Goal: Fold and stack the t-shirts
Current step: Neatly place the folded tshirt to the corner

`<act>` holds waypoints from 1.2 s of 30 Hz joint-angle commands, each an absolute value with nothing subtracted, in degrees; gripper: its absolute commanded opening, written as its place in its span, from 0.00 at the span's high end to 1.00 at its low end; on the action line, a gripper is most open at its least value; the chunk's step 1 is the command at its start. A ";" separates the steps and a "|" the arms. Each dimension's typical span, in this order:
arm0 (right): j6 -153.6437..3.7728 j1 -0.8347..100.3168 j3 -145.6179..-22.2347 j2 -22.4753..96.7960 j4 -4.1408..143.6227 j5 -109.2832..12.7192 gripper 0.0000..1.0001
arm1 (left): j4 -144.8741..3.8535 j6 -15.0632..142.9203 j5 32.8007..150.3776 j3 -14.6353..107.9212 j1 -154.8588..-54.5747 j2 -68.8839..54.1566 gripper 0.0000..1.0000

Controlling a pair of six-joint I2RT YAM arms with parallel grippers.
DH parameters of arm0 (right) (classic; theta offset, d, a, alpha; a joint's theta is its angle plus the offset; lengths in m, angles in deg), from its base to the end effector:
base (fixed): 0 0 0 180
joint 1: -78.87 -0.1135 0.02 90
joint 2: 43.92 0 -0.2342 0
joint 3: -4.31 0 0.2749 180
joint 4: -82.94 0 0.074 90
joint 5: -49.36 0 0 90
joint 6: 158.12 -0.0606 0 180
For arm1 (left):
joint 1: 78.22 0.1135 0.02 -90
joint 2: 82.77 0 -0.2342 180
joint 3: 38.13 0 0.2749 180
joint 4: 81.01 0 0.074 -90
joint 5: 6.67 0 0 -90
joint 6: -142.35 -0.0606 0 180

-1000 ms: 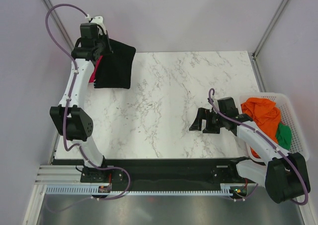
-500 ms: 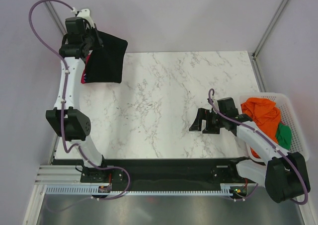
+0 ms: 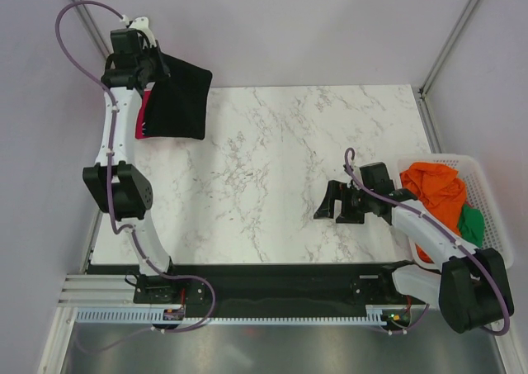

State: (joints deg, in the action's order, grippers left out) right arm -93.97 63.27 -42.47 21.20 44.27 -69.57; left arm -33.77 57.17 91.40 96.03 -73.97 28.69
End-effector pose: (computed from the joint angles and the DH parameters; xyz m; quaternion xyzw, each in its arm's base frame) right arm 0.2344 0.0959 0.1329 0.0123 0.9311 0.3213 0.1724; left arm 0.4805 0.0272 0.3819 -0.0284 0.8395 -0.0619 0.5390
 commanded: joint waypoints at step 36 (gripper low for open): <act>-96.51 61.30 -39.85 32.11 50.03 -69.65 0.02 | -57.51 66.05 88.77 112.91 -60.90 54.35 0.00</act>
State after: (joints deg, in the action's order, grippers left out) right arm -96.15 62.49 -41.42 32.07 47.81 -72.13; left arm -52.77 62.20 88.17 113.17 -60.59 59.09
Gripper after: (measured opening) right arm 0.982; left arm 0.993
